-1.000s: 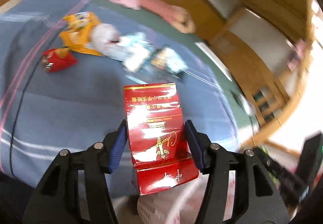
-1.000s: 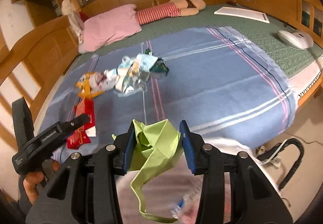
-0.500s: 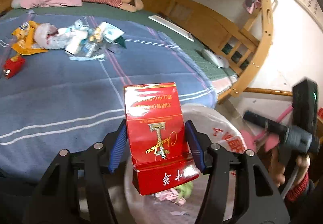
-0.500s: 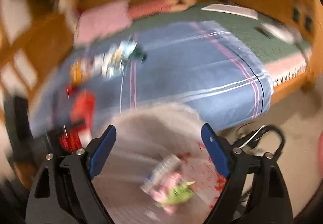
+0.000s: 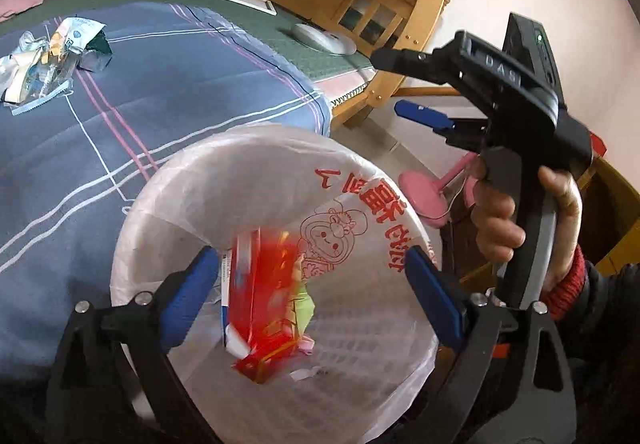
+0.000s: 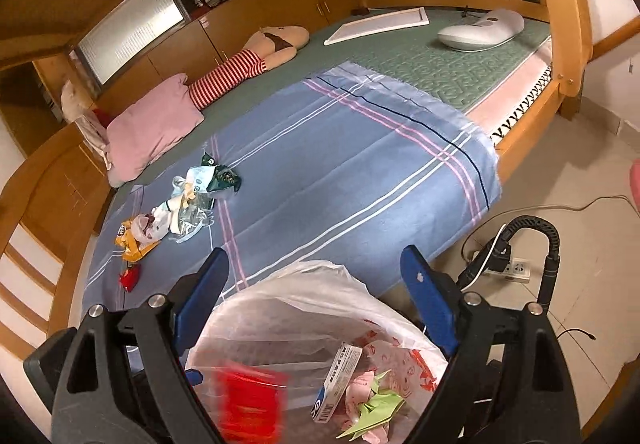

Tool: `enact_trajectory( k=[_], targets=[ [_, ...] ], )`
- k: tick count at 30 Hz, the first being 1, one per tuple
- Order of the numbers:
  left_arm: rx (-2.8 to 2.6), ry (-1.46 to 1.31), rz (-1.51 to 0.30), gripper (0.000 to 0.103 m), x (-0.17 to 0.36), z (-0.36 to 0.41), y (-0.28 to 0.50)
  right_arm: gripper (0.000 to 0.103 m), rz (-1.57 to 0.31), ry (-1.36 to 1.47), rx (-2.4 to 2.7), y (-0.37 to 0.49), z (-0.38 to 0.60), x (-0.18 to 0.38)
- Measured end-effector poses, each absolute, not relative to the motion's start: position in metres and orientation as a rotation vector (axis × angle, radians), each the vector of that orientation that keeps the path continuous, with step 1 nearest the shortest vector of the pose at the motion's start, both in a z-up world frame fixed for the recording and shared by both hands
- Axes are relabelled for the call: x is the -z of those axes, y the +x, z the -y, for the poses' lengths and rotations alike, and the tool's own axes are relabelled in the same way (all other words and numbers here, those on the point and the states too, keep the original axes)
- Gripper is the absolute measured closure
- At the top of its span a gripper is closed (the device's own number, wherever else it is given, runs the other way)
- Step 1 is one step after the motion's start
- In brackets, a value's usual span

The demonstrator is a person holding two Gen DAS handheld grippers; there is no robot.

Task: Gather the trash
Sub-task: 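Carry the red box and green paper to the bin and open both grippers, then grasp the red chip bag with the left gripper while the right gripper grasps the clear plastic bag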

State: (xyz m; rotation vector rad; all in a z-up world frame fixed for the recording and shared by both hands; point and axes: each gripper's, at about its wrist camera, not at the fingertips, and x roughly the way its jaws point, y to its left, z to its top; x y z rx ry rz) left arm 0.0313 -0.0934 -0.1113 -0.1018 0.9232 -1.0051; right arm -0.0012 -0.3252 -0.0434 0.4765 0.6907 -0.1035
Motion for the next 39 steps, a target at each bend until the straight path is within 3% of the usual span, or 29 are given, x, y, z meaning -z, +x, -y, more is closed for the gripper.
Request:
enact_trajectory(
  k=[17,26,33,39],
  targets=[
    [0.644,-0.260,-0.830,0.006,0.103,0.047,0.056,0.017,-0.762,0.464,0.119,0.010,0.310,0.062],
    [-0.047,-0.329,-0.703,0.006,0.090,-0.034,0.085,0.017,-0.776,0.422,0.115,0.019,0.298,0.067],
    [-0.366,-0.463,-0.789,0.006,0.086,-0.146,0.172,0.017,-0.806,0.407,0.099,0.047,0.283,0.074],
    [-0.429,-0.672,-0.928,0.006,0.127,-0.193,0.218,0.017,-0.852,0.419,0.060,0.086,0.262,0.080]
  ],
)
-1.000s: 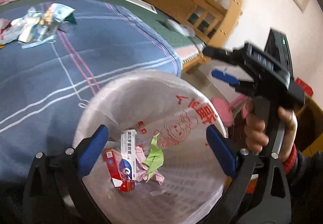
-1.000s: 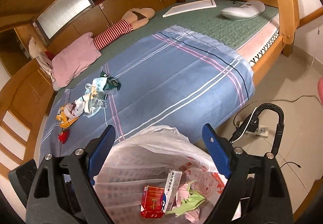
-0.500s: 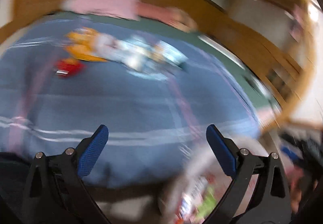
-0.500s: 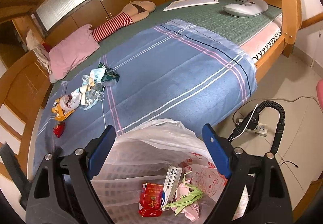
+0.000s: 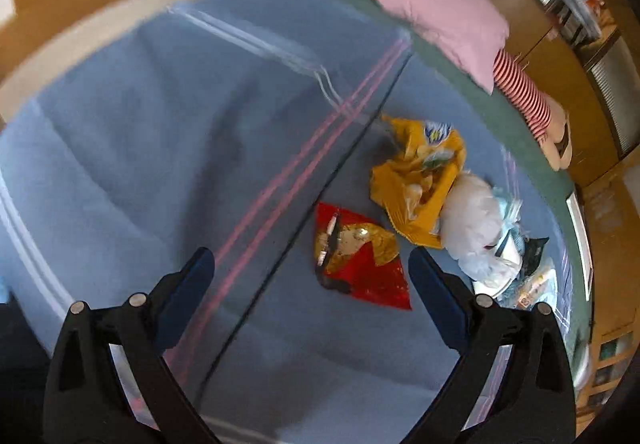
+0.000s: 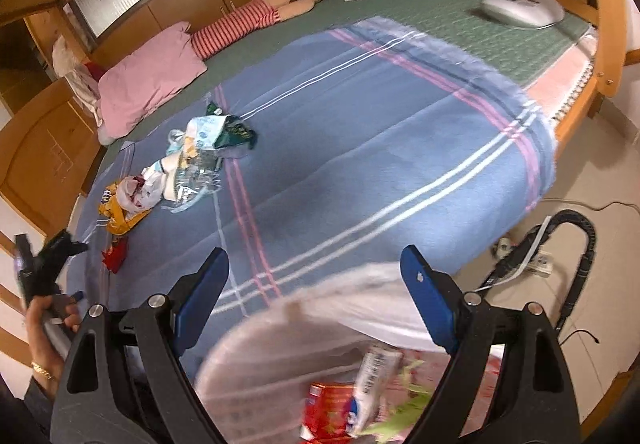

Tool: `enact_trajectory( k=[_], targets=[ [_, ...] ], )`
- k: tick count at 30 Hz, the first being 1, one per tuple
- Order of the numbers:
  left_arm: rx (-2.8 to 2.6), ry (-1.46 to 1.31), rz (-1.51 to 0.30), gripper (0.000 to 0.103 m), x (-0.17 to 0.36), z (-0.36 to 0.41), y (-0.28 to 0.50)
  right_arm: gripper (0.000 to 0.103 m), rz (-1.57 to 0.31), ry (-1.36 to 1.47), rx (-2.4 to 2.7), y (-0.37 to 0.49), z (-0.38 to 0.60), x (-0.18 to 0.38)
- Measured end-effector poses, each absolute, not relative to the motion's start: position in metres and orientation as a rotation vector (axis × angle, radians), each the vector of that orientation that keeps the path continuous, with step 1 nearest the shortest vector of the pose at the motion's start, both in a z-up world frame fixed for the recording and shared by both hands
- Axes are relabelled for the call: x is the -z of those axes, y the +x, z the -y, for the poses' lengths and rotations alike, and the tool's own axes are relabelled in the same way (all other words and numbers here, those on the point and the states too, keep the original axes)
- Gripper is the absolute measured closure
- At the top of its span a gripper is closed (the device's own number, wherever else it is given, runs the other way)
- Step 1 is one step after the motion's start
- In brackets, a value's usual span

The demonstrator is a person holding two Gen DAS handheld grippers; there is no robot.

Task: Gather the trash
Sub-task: 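Grasp the red chip bag with the left gripper while the right gripper grasps the clear plastic bag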

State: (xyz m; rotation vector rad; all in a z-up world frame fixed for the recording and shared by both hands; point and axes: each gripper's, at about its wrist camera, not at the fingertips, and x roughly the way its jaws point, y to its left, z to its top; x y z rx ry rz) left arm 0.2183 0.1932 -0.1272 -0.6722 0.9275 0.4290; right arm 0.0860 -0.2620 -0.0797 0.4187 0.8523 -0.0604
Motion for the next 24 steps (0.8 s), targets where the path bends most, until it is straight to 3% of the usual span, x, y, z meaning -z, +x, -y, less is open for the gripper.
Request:
enact_trajectory(
  k=[6,9,10,14,19,24],
  targets=[
    [-0.375,-0.447,-0.995,0.009,0.136,-0.167,0.255,0.017,-0.887,0.386,-0.018,0.113,0.226,0.083],
    [-0.339,-0.282,-1.063,0.042,0.143,-0.148,0.268,0.017,-0.907,0.367,-0.054,0.130,0.210,0.087],
    [-0.323,-0.246,-1.097,0.060,0.149,-0.141,0.272,0.017,-0.910,0.359,-0.064,0.138,0.204,0.088],
    [-0.321,-0.268,-1.105,0.078,0.148,-0.138,0.260,0.017,-0.883,0.317,-0.100,0.176,0.182,0.082],
    [-0.205,-0.368,-0.997,0.080,0.123,-0.130,0.214,0.017,-0.855,0.320,-0.082,0.248,0.162,0.082],
    [-0.159,-0.428,-0.901,0.080,0.113,-0.127,0.189,0.017,-0.976,0.300,-0.042,0.313,0.133,0.123]
  ],
)
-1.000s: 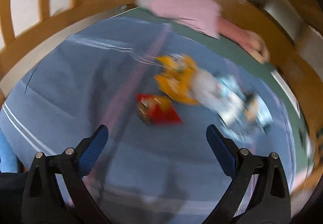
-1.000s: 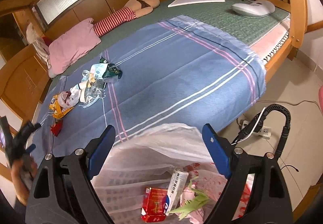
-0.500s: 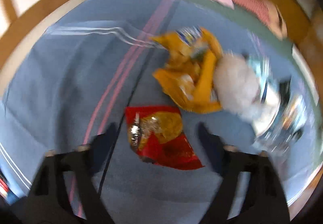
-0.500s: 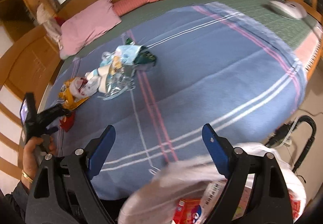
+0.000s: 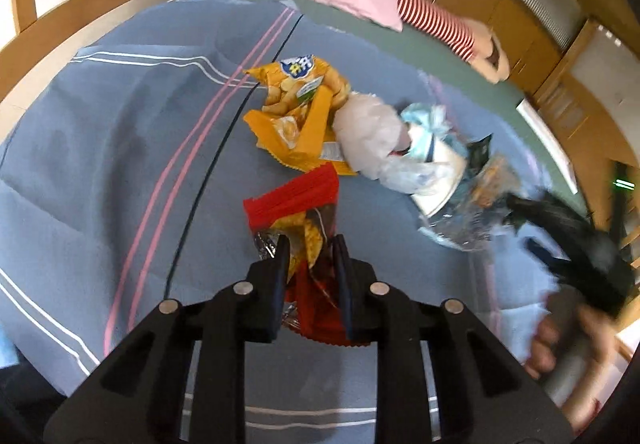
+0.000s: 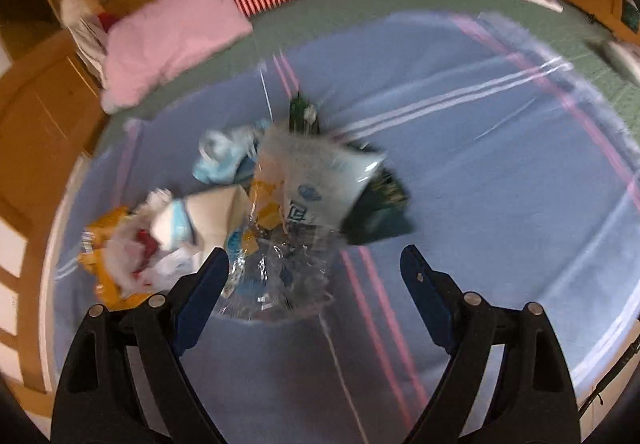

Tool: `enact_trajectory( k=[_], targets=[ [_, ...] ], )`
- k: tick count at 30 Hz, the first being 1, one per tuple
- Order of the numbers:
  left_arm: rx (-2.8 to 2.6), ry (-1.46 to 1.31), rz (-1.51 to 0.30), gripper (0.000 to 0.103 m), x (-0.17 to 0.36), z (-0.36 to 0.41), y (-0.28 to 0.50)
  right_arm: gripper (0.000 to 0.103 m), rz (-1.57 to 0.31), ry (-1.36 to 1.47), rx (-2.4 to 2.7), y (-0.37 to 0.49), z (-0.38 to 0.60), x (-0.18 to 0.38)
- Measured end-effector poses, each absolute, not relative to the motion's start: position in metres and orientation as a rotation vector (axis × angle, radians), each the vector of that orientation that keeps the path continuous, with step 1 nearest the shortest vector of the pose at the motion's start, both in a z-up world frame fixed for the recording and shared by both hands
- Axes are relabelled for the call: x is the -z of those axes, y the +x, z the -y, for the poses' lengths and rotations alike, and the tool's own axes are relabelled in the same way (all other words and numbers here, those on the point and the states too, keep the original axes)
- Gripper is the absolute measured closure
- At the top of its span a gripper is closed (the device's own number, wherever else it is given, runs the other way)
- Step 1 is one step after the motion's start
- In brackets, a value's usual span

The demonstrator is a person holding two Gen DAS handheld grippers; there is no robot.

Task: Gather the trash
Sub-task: 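Grasp the red chip bag with the left gripper while the right gripper grasps the clear plastic bag, then carry the red chip bag and clear plastic bag over the bin and open both grippers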

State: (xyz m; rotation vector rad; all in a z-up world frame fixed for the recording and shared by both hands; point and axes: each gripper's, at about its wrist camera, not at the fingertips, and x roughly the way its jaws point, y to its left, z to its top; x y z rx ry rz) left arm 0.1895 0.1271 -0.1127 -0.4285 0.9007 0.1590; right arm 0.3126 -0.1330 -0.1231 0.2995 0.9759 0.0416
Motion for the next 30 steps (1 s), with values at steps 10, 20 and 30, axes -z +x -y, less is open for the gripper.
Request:
enact_trajectory(
  k=[10,20,30],
  targets=[
    [-0.201,-0.281,-0.841,0.080,0.100,-0.094,0.196,0.081,-1.010,0.174,-0.056,0.299,0.110,0.141],
    [-0.209,-0.159,-0.784,0.080,0.093,-0.068,0.174,0.081,-0.912,0.167,-0.166,0.203,0.131,0.098],
    [-0.146,0.015,-0.686,0.080,0.083,-0.024,0.138,0.082,-0.802,0.117,-0.166,0.120,0.166,0.061]
  ],
)
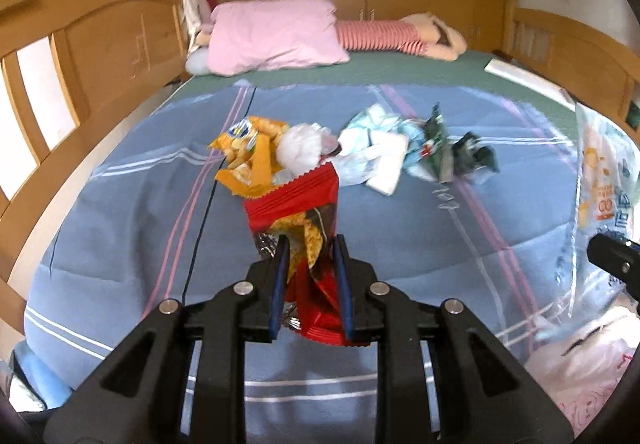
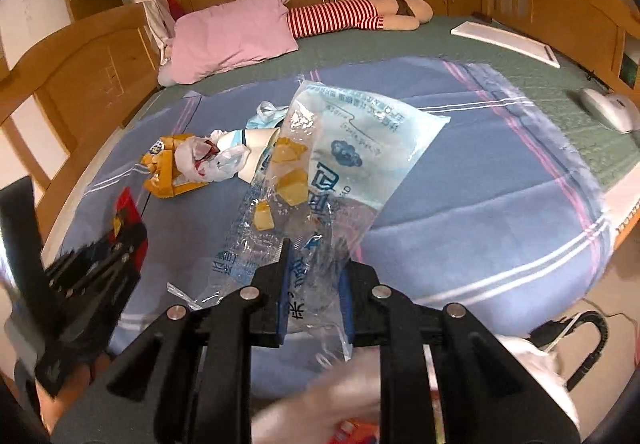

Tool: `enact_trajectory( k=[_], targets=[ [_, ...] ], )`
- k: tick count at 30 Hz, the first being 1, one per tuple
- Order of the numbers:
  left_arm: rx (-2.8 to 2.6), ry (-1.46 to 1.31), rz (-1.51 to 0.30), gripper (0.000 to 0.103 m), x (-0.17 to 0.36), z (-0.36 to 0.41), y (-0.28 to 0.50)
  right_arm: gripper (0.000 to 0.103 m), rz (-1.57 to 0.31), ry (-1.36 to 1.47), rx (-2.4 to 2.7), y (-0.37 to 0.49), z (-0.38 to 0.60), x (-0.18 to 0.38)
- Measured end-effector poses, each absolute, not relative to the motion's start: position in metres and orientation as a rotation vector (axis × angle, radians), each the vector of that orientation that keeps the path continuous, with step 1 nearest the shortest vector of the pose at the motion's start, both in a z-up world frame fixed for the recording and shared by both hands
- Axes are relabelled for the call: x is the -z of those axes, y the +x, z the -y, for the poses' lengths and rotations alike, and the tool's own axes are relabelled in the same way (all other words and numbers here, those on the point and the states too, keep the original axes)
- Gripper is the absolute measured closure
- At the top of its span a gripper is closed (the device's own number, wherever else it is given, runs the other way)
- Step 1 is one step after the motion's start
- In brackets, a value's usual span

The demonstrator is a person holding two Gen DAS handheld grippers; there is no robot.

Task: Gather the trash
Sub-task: 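Carry the red chip bag and clear plastic bag over the bin and open both grippers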

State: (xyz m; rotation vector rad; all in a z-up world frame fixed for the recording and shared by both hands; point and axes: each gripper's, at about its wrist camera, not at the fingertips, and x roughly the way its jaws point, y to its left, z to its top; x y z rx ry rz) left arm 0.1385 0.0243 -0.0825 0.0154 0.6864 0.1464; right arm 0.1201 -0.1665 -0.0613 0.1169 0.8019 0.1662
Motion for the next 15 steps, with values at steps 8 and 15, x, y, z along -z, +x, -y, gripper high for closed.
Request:
enact_trajectory(
  k=[8,15],
  targets=[
    [-0.025,-0.027,-0.631,0.080,0.033,0.017,0.087,0.082,-0.788,0.053,-0.162,0.062,0.218,0.038],
    [0.027,-0.016,-0.574,0.080,0.005,0.050,0.045,0.081,-0.841,-0.029,-0.164,0.019,0.242,0.041]
  ],
)
